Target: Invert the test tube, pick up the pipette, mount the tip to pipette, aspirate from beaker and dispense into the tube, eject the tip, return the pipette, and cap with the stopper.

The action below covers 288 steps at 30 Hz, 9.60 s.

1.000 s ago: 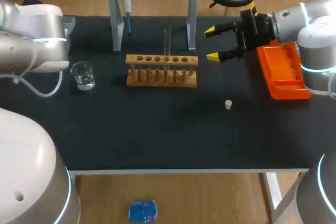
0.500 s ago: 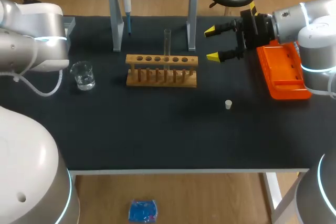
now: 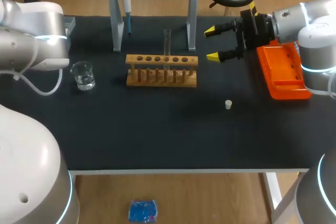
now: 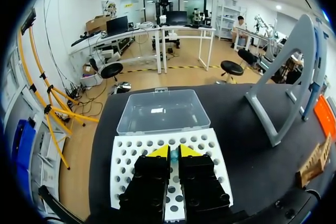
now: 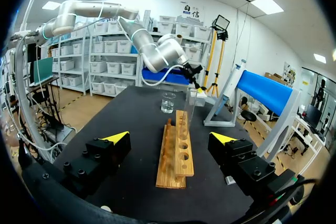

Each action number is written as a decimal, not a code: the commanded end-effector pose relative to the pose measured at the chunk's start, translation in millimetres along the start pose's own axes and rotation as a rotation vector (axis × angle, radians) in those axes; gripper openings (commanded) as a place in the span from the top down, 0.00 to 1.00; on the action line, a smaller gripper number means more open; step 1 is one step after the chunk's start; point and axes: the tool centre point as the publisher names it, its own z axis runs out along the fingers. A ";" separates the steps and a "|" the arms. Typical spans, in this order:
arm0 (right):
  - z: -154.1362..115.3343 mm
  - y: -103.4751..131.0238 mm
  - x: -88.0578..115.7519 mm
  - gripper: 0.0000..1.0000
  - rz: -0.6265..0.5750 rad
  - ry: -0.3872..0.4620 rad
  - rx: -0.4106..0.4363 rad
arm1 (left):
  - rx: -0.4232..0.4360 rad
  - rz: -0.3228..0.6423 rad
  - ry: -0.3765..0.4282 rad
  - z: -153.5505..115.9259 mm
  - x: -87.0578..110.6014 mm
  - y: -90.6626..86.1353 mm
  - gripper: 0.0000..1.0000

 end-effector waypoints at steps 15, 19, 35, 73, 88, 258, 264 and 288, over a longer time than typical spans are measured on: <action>0.1 -0.6 -0.2 0.00 -0.001 0.000 0.000 | -0.003 0.015 -0.013 -16.9 0.5 -15.7 1.00; 0.1 -0.6 -0.2 0.00 -0.001 0.000 0.000 | 0.000 0.022 -0.021 -23.2 0.2 -20.5 1.00; 0.1 -0.6 -0.2 0.00 -0.001 0.000 0.000 | 0.028 0.057 -0.060 -55.1 3.1 -43.4 1.00; 0.1 -0.6 -0.2 0.00 -0.001 0.000 0.000 | 0.065 0.680 0.534 -276.8 232.8 -38.0 1.00; 0.1 -0.6 -0.2 0.00 -0.001 0.000 0.000 | 0.061 0.741 0.617 -303.0 296.4 -23.6 1.00; 117.8 129.1 71.6 0.12 0.083 0.160 -0.361 | -0.027 0.872 0.859 -290.8 423.1 9.0 1.00; 117.1 131.3 64.8 0.15 0.081 0.153 -0.364 | -0.027 0.872 0.859 -290.8 423.1 9.0 1.00; 120.2 129.5 67.2 1.00 0.136 0.183 -0.365 | -0.027 0.872 0.859 -290.8 423.1 9.0 1.00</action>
